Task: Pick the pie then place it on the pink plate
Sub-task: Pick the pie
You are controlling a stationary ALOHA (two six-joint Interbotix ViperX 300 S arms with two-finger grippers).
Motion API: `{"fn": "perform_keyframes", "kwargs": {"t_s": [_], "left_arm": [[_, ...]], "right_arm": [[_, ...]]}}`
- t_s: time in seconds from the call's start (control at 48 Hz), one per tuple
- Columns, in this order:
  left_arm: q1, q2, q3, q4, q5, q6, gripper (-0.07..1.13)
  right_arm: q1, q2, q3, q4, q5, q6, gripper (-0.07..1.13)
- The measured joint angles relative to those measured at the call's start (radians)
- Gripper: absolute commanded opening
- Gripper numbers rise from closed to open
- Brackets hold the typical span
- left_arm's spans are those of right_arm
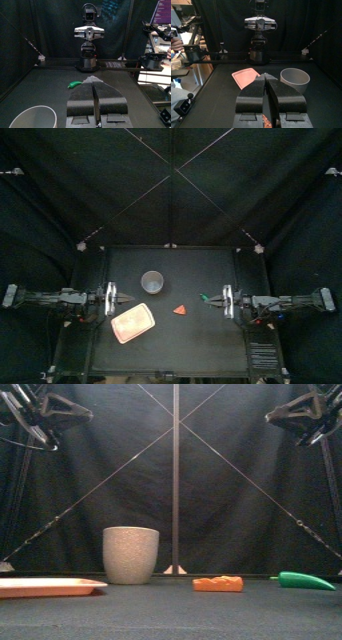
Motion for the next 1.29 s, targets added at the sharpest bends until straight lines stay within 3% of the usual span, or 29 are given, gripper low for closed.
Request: {"fn": "perform_keyframes", "kwargs": {"t_s": [0.062,0.542,0.667,0.854,0.958,1.292], "left_arm": [[0.003,0.000,0.009,0.000,-0.002,0.000,-0.04],[0.018,0.003,0.023,-0.002,-0.002,0.000,-0.03],[0.021,0.005,0.023,-0.002,-0.002,0.002,-0.03],[0.025,0.003,0.021,-0.002,-0.002,0.002,-0.03],[0.029,0.005,0.023,-0.002,-0.002,0.002,-0.03],[0.052,0.005,0.021,-0.002,-0.002,0.002,-0.03]], "right_arm": [[-0.006,0.005,0.005,0.000,0.002,0.000,-0.01],[-0.166,0.252,-0.029,0.034,0.028,0.011,0.04],[-0.195,0.262,-0.034,0.054,0.074,0.011,0.27],[-0.212,0.264,-0.034,0.086,0.110,0.011,0.84],[-0.230,0.268,-0.034,0.120,0.117,0.011,1.06],[-0.227,0.371,-0.063,0.133,0.120,0.008,1.06]]}}
